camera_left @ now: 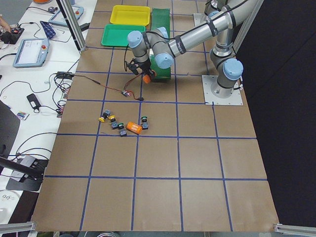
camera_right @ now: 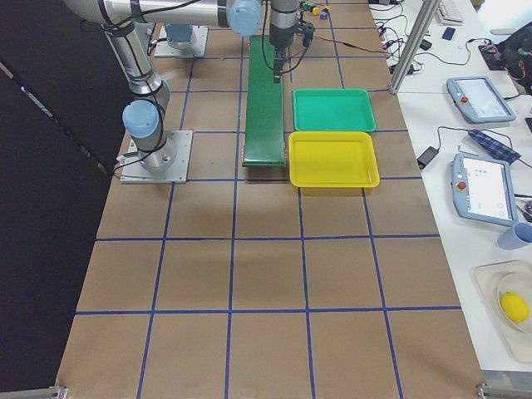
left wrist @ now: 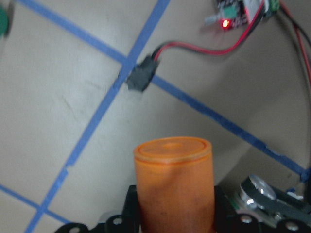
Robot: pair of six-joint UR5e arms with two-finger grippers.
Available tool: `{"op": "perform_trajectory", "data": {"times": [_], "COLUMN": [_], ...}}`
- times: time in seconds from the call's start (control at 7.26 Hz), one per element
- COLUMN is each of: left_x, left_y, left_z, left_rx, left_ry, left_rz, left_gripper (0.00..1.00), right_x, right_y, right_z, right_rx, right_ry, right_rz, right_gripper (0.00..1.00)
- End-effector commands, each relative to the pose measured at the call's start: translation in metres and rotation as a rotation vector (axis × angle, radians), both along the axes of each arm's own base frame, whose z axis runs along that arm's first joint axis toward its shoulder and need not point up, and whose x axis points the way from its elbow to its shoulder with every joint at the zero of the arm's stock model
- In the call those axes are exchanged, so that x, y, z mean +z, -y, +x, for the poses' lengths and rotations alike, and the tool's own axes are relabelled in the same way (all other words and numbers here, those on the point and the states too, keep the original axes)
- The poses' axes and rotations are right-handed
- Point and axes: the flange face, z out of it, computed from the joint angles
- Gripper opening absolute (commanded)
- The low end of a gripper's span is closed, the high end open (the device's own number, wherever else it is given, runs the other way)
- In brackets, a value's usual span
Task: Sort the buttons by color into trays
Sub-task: 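Grasp the plain orange cylinder with the left gripper and drop it on the belt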
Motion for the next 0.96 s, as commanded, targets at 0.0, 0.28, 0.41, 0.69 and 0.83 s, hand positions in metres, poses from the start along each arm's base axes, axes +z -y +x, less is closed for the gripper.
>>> {"op": "perform_trajectory", "data": {"times": [0.0,0.28,0.41,0.69,0.83], "left_x": [0.002,-0.013,-0.019,-0.009,0.005], "left_y": [-0.025,-0.039,-0.042,-0.031,-0.025], "left_z": [-0.072,-0.101,-0.102,-0.098,-0.090], "left_rx": [0.144,0.221,0.220,0.191,0.110], "left_ry": [0.055,0.098,0.102,0.090,0.072], "left_rz": [0.008,0.036,0.049,-0.007,-0.041], "left_gripper": [0.00,0.06,0.47,1.00,1.00], "right_x": [0.000,-0.001,-0.001,-0.002,-0.002], "right_y": [0.000,0.000,0.000,-0.001,-0.001], "right_z": [0.000,0.000,0.000,0.000,0.000], "right_rx": [0.000,0.000,0.000,0.000,-0.002], "right_ry": [-0.001,-0.004,-0.003,-0.001,0.000], "right_rz": [0.000,0.002,0.002,0.006,0.005], "right_gripper": [1.00,1.00,1.00,1.00,1.00]}}
